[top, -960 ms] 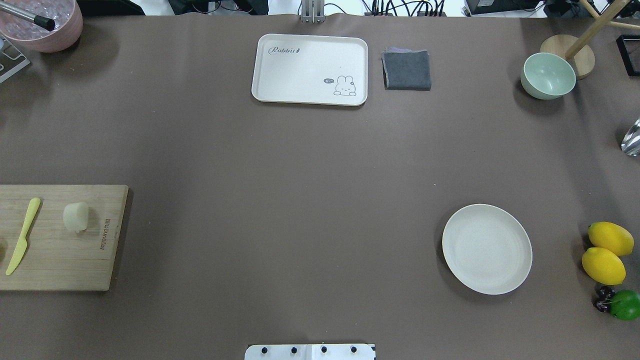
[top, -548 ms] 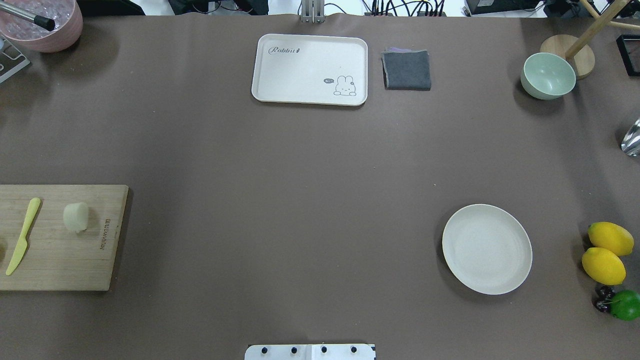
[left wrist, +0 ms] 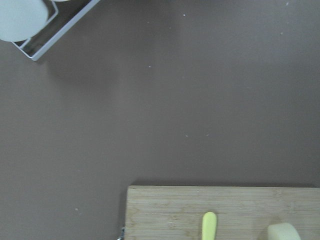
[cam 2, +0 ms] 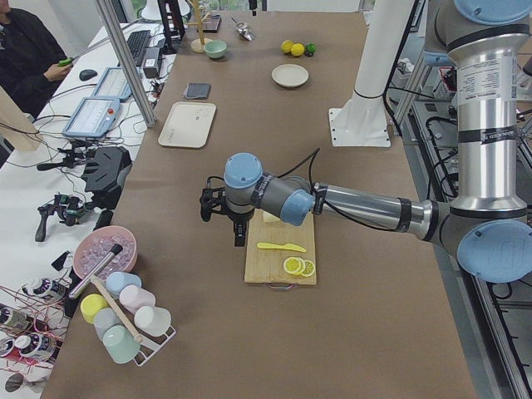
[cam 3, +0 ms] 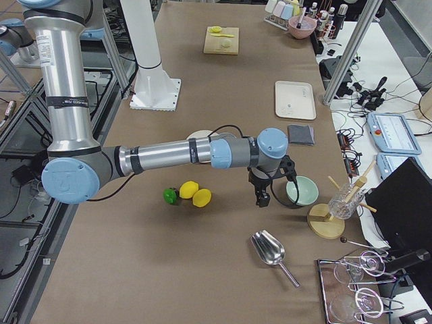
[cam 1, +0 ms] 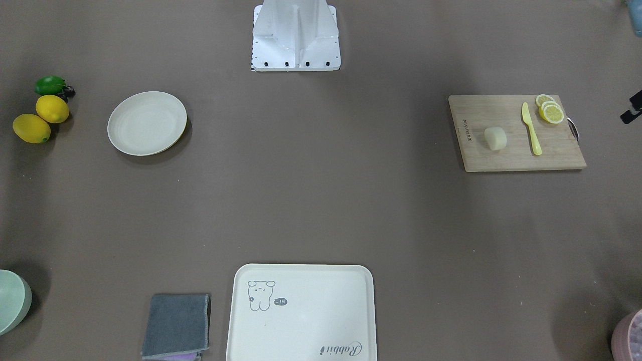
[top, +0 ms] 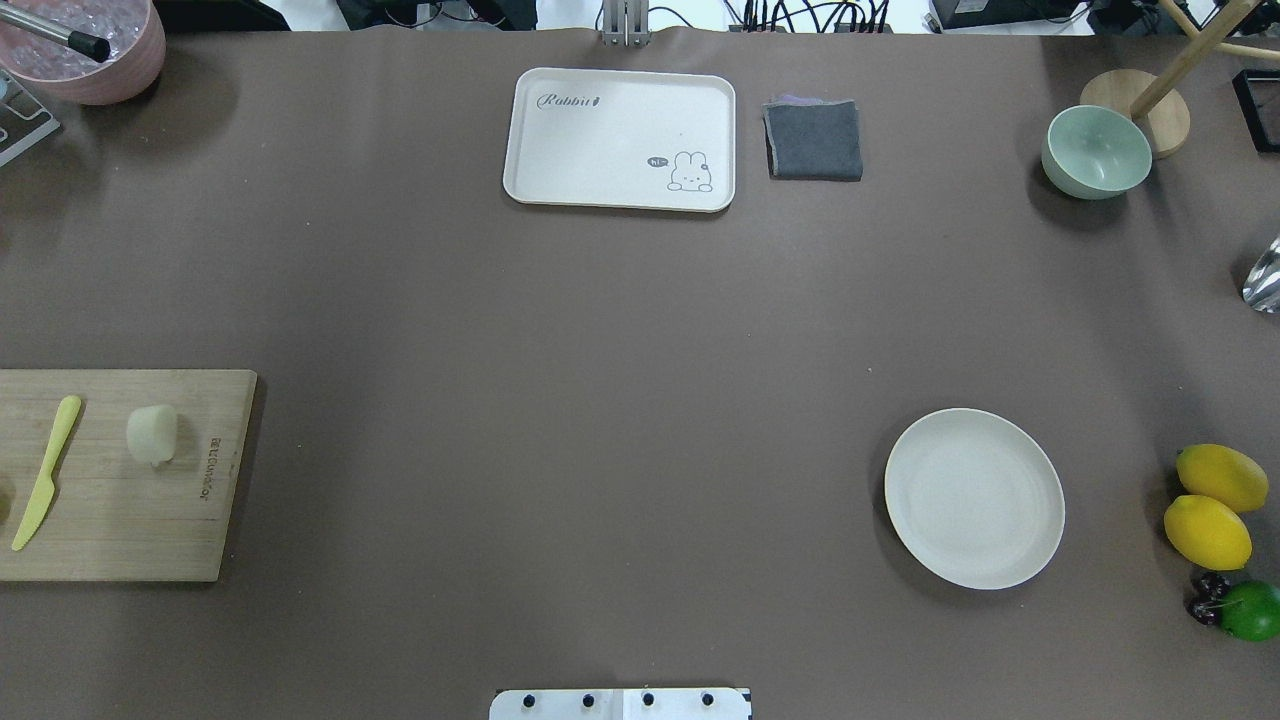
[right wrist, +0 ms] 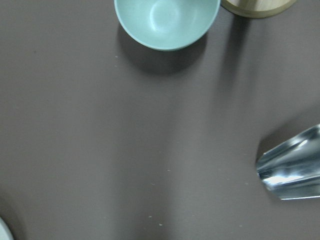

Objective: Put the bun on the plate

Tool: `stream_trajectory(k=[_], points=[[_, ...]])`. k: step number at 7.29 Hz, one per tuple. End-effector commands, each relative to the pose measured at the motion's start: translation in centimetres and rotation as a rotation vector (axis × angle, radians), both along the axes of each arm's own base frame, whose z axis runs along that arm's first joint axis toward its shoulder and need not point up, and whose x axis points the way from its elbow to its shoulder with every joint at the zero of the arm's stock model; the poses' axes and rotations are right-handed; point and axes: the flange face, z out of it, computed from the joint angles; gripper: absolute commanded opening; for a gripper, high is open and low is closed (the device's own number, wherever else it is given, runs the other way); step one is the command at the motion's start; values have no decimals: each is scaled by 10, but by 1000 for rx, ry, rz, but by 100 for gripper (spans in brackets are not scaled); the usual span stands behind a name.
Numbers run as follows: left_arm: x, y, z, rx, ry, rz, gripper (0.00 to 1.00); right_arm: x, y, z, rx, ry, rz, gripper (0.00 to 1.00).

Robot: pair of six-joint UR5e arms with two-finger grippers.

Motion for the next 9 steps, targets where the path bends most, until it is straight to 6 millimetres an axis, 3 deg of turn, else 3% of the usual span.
stream_trajectory(k=[1, 3, 4, 5, 7, 8, 9], points=[[34, 22, -17, 13, 90, -28, 98, -50, 13, -39, -77, -27, 27, 100], [41, 30, -31, 35, 149, -47, 97, -103, 28, -63, -87, -34, -33, 99], [59, 33, -49, 7, 173, -42, 97, -128, 34, -70, -105, -29, -55, 95], [81, 34, -67, -61, 201, -62, 97, -136, 37, -70, -108, -28, -68, 96], [102, 36, -79, -47, 184, -75, 98, -169, 51, -70, -67, -57, -124, 100], [114, 35, -84, -75, 192, -80, 97, -197, 61, -78, -109, -79, -67, 99], [123, 35, -88, -94, 196, -89, 97, -222, 88, -40, -70, -61, -62, 94]])
